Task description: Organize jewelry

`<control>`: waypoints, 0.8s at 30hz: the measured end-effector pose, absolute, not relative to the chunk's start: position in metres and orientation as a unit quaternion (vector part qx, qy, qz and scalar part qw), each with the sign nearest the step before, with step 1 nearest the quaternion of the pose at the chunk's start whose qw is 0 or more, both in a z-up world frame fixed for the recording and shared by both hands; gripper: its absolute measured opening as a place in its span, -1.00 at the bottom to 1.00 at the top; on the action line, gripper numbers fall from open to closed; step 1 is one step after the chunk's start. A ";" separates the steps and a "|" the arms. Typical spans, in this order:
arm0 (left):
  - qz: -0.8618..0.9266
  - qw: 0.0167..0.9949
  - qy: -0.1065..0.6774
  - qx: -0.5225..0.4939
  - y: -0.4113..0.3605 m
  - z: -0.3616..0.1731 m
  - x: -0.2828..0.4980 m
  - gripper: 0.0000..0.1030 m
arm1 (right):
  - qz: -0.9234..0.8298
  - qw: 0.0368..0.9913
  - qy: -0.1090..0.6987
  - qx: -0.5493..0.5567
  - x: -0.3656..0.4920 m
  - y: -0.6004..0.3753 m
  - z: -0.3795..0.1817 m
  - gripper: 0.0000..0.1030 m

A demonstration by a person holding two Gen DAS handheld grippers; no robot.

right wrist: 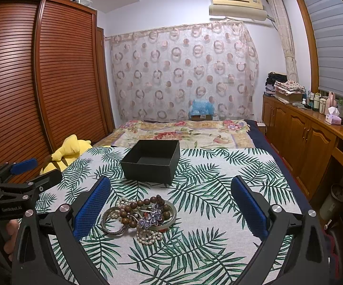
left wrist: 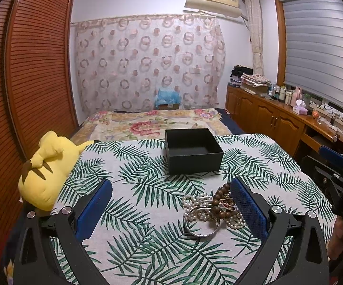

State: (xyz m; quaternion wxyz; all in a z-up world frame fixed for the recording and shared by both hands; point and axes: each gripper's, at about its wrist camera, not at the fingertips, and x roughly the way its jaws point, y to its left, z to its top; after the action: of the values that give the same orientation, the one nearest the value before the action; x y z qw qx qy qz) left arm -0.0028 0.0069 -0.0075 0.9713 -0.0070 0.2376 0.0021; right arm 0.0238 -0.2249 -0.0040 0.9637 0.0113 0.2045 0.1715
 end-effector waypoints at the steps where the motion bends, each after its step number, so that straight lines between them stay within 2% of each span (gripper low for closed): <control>1: 0.003 0.971 0.239 -0.006 0.005 -0.011 0.000 0.88 | 0.172 0.964 0.205 0.011 0.024 -0.225 -0.004 0.97; 24: 0.003 0.970 0.242 -0.005 0.002 -0.014 0.001 0.88 | 0.172 0.964 0.205 0.012 0.023 -0.226 -0.003 0.97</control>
State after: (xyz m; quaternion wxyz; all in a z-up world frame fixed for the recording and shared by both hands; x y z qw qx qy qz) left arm 0.0014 0.0025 -0.0145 0.9703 -0.0049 0.2418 0.0030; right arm 0.0229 -0.2259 -0.0032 0.9636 0.0119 0.2047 0.1717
